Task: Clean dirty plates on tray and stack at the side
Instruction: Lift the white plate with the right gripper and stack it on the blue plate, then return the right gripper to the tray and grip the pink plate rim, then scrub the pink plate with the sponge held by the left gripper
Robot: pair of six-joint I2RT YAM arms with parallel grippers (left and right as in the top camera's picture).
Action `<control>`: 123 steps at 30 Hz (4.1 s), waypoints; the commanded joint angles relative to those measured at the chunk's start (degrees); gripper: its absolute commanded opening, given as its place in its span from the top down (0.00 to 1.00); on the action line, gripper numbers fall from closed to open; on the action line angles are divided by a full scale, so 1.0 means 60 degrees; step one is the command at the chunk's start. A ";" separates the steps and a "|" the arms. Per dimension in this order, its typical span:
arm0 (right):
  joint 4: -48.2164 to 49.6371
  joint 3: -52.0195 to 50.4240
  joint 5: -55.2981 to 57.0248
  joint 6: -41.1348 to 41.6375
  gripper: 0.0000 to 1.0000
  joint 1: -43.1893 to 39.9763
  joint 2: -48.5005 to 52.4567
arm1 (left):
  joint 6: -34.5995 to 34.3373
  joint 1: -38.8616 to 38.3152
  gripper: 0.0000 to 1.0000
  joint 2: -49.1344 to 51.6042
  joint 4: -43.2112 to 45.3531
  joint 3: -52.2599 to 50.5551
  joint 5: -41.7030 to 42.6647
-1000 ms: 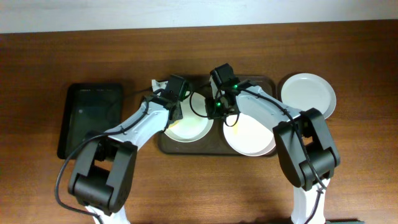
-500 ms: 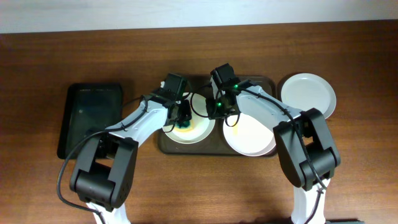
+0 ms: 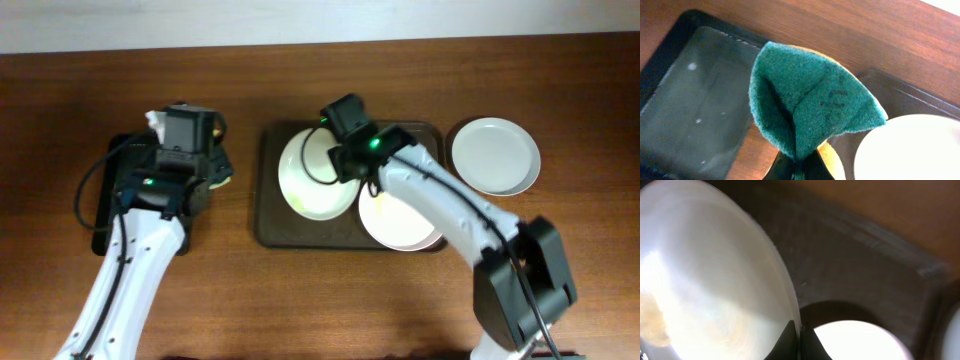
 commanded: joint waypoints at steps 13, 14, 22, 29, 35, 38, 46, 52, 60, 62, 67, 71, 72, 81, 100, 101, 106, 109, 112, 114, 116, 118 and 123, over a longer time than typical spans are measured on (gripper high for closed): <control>0.2973 0.0193 1.0983 -0.5257 0.95 0.3836 -0.0696 | -0.0149 0.1592 1.00 -0.0364 -0.1071 -0.0073 0.0219; 0.2586 0.0127 1.0750 -0.4164 0.96 0.3468 -0.0696 | -0.0149 0.1592 1.00 -0.0364 -0.1096 -0.0073 0.0222; -0.0663 0.0120 -0.4732 0.2645 0.96 -0.5901 -0.0696 | -0.0153 0.1588 1.00 -0.0364 -0.1100 -0.0073 0.0222; 0.0470 -0.1166 -0.4411 0.2572 0.96 -0.9468 -0.0437 | -0.0153 0.1581 1.00 -0.0361 -0.1064 -0.0073 0.0361; 0.0423 -0.1530 -0.3016 0.2779 0.56 -0.9457 -0.0066 | -0.0153 0.1581 1.00 -0.0361 -0.1031 -0.0073 0.0364; -0.0240 -0.1530 -0.4408 0.2772 0.71 -0.9457 -0.0076 | -0.0153 0.1581 1.00 -0.0361 -0.1031 -0.0073 0.0477; -0.2299 -0.1570 -0.2769 0.1523 0.40 -0.6051 -0.2102 | -0.0153 0.1581 1.00 -0.0361 -0.1016 -0.0073 0.0474; -0.0229 -0.4040 -0.1606 0.1647 0.37 -0.3858 -0.2036 | -0.0153 0.1581 1.00 -0.0361 -0.1024 -0.0073 0.0506; 0.0390 -0.4262 -0.1362 0.1665 0.43 -0.3858 -0.1195 | -0.0153 0.1581 1.00 -0.0361 -0.1027 -0.0073 0.0506; 0.0430 -0.4262 -0.1362 0.1523 0.42 -0.3963 -0.1082 | -0.0153 0.1581 1.00 -0.0361 -0.1027 -0.0073 0.0506; 0.0372 -0.4262 -0.2022 0.1515 0.45 -0.4280 -0.0962 | -0.0153 0.1581 1.00 -0.0361 -0.1024 -0.0073 0.0506; 0.0324 -0.4258 -0.2674 0.1486 0.48 -0.4280 -0.0965 | -0.0153 0.1581 1.00 -0.0361 -0.1016 -0.0073 0.0506; 0.0328 -0.4258 -0.3191 0.1483 0.50 -0.4280 -0.0965 | -0.0153 0.1581 1.00 -0.0361 -0.1016 -0.0073 0.0506; 0.0397 -0.4302 -0.3774 0.1552 0.52 -0.4590 -0.0958 | -0.0149 0.1581 1.00 -0.0361 -0.0998 -0.0073 0.0721; 0.3752 -0.4790 -0.3876 0.2830 0.91 -0.1902 -0.0044 | 0.0918 -0.1461 1.00 0.1657 0.0222 -0.0073 0.3938; 0.3785 -0.4790 -0.3872 0.2830 0.91 -0.1902 0.0160 | 0.0914 -0.1741 1.00 0.1927 0.0448 -0.0073 0.4025; 0.4105 -0.4787 -0.3872 0.2827 0.96 -0.1909 0.0645 | -0.0386 -0.2823 1.00 0.4186 0.2222 -0.0073 0.4568; 0.4120 -0.4787 -0.3858 0.2823 0.96 -0.1909 0.0645 | -0.0597 -0.2874 1.00 0.5053 0.2947 -0.0073 0.4470; 0.4109 -0.4787 -0.3832 0.2823 0.96 -0.1909 0.0645 | -0.0594 -0.2823 1.00 0.5625 0.2863 -0.0073 0.2561; 0.4065 -0.4787 -0.3829 0.2823 0.96 -0.1909 0.0645 | -0.0506 -0.2812 1.00 0.5694 0.2503 -0.0073 0.0561; 0.3894 -0.4787 -0.3570 0.2823 0.96 -0.1912 0.0645 | -0.0477 -0.2812 1.00 0.5683 0.1647 0.0073 -0.2186; 0.3872 -0.4787 -0.3504 0.2823 0.96 -0.1912 0.0645 | -0.0477 -0.2809 1.00 0.5555 0.1129 0.0310 -0.3741; 0.3898 -0.4787 -0.3508 0.2827 0.96 -0.1912 0.0645 | -0.0477 -0.2812 1.00 0.3891 0.1636 0.0871 -0.0616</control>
